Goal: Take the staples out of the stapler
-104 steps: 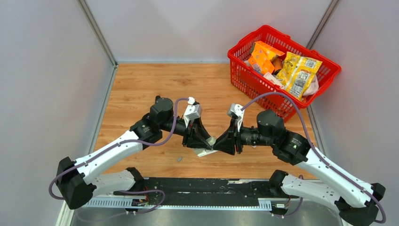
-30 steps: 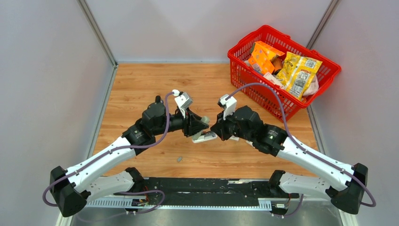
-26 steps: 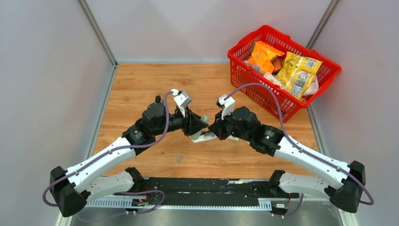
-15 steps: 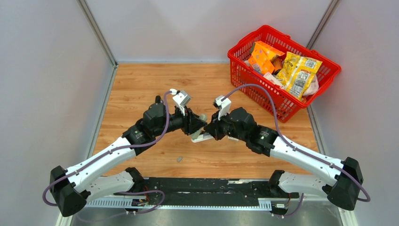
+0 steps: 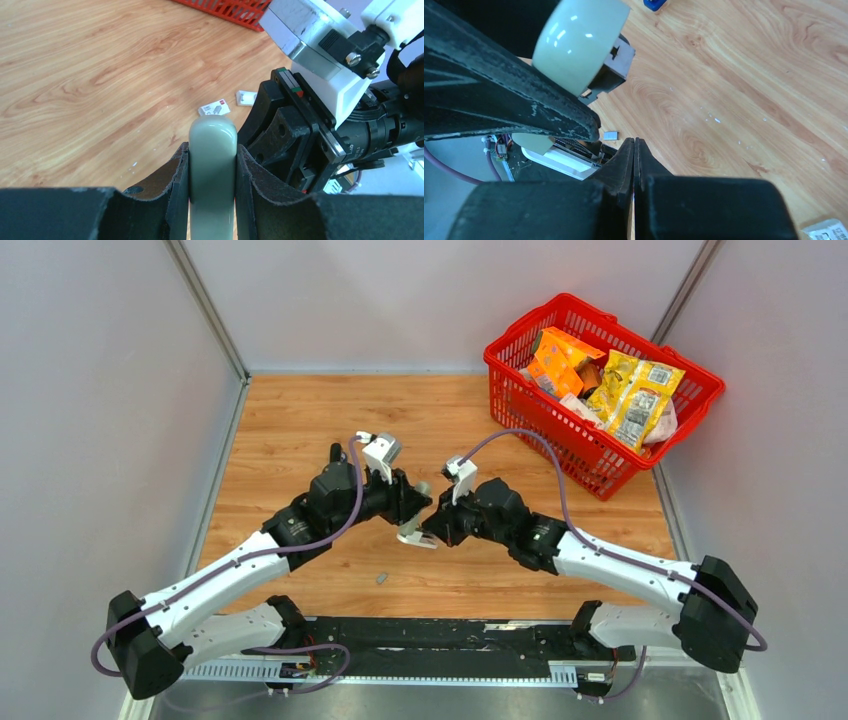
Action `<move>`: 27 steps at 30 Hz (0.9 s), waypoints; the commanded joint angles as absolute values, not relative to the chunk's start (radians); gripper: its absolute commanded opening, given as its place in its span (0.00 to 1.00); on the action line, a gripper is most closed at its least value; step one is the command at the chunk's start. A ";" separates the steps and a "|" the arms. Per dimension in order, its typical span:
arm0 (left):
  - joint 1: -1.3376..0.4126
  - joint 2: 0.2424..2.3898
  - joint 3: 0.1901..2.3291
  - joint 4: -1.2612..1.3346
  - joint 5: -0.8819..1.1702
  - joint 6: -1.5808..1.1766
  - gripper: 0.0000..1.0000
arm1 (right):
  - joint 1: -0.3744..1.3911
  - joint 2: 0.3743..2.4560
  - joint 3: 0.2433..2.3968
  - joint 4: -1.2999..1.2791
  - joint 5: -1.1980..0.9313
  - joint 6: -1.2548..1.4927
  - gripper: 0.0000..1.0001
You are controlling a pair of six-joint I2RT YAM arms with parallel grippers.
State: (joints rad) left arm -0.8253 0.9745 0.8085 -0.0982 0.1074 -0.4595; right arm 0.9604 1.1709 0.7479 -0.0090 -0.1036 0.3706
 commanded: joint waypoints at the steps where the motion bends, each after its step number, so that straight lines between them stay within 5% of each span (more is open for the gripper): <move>1: -0.827 0.942 0.799 -0.051 0.034 -0.483 0.00 | 0.980 1.207 0.713 0.127 -0.167 0.411 0.00; 27: -0.825 0.807 0.686 -0.107 -0.179 -0.543 0.00 | 1.081 1.463 0.692 0.434 -0.258 0.518 0.00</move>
State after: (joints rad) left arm -0.8257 0.8551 0.6727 -0.2333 -0.0952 -0.5125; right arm 1.0416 1.4315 0.6842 0.3717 -0.1852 0.4839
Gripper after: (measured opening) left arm 0.383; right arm 0.004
